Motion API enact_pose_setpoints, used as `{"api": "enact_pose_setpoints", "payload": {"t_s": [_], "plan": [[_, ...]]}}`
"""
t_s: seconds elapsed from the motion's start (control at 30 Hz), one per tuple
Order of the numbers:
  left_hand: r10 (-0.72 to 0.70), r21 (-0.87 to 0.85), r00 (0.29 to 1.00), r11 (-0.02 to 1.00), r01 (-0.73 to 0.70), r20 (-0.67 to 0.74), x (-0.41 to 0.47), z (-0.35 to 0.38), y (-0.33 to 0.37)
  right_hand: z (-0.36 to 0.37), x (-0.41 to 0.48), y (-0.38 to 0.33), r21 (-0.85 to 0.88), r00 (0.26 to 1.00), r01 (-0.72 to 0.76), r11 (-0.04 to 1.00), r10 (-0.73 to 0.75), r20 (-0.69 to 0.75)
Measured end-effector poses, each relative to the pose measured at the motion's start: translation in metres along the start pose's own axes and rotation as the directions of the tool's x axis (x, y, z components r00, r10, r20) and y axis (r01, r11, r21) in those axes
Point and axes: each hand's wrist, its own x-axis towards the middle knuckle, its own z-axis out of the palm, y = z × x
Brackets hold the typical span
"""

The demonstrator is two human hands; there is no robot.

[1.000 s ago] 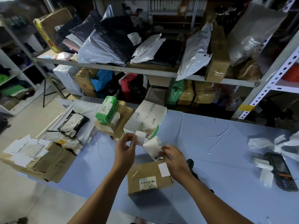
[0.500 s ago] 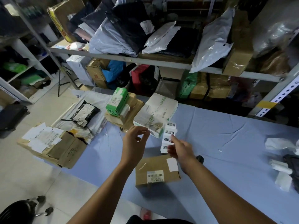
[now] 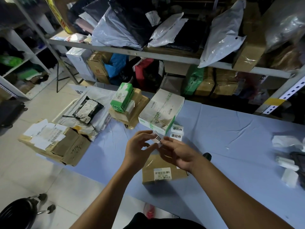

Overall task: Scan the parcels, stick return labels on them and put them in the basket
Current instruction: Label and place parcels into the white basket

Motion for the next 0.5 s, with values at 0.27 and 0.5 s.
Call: {"api": "enact_pose_setpoints", "payload": {"t_s": [0.27, 0.5], "plan": [[-0.34, -0.115, 0.94, 0.934, 0.339, 0.017, -0.003, -0.012, -0.021, -0.002, 0.011, 0.018, -0.498, 0.934, 0.233, 0.835, -0.336, -0.125], [-0.532, 0.002, 0.845, 0.846, 0.533, -0.047, -0.005, 0.007, -0.061, -0.013, 0.033, 0.039, -0.807, 0.911, 0.102, 0.582, -0.381, -0.16]]}}
